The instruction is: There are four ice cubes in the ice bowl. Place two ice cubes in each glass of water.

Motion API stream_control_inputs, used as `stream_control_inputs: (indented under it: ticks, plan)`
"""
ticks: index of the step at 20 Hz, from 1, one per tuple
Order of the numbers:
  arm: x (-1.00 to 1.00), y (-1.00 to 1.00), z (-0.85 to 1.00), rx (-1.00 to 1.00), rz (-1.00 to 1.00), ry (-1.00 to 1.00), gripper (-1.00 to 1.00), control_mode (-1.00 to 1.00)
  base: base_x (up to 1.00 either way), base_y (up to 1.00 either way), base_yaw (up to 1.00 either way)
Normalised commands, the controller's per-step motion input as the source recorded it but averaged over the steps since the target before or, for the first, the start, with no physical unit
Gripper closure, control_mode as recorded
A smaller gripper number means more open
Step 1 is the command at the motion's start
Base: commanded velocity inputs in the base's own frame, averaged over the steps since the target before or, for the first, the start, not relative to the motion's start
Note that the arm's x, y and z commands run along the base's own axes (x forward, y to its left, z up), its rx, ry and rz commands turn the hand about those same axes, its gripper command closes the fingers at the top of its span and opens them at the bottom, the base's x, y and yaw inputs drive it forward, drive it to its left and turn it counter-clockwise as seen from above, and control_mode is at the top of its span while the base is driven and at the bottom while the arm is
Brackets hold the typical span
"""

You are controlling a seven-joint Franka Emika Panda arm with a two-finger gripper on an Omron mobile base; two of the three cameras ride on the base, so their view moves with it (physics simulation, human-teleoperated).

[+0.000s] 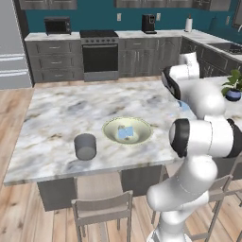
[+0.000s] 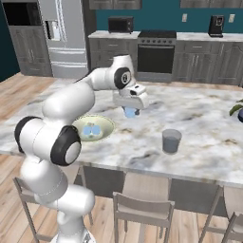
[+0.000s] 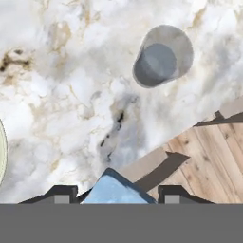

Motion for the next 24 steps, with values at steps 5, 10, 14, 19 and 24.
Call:
stream_control_inputs:
  ticks: [5, 10, 14, 19, 24]
  plan:
    - [0.00, -1.00, 0.07, 0.07, -0.10, 0.00, 1.00, -1.00, 0.00, 0.00, 0.00]
    - [0.00, -0.88, -0.36, 0.06, -0.02, 0.00, 1.00, -1.00, 0.00, 0.00, 0.00]
    - [0.27, -0.51, -0.57, 0.03, 0.00, -0.05, 1.00, -1.00, 0.00, 0.00, 0.00]
    - [0.55, -0.05, -0.43, 0.00, 0.00, -0.04, 1.00, -1.00, 0.00, 0.00, 0.00]
    - [0.46, -0.23, -0.11, 0.00, 0.00, -0.05, 1.00, -1.00, 0.00, 0.00, 0.00]
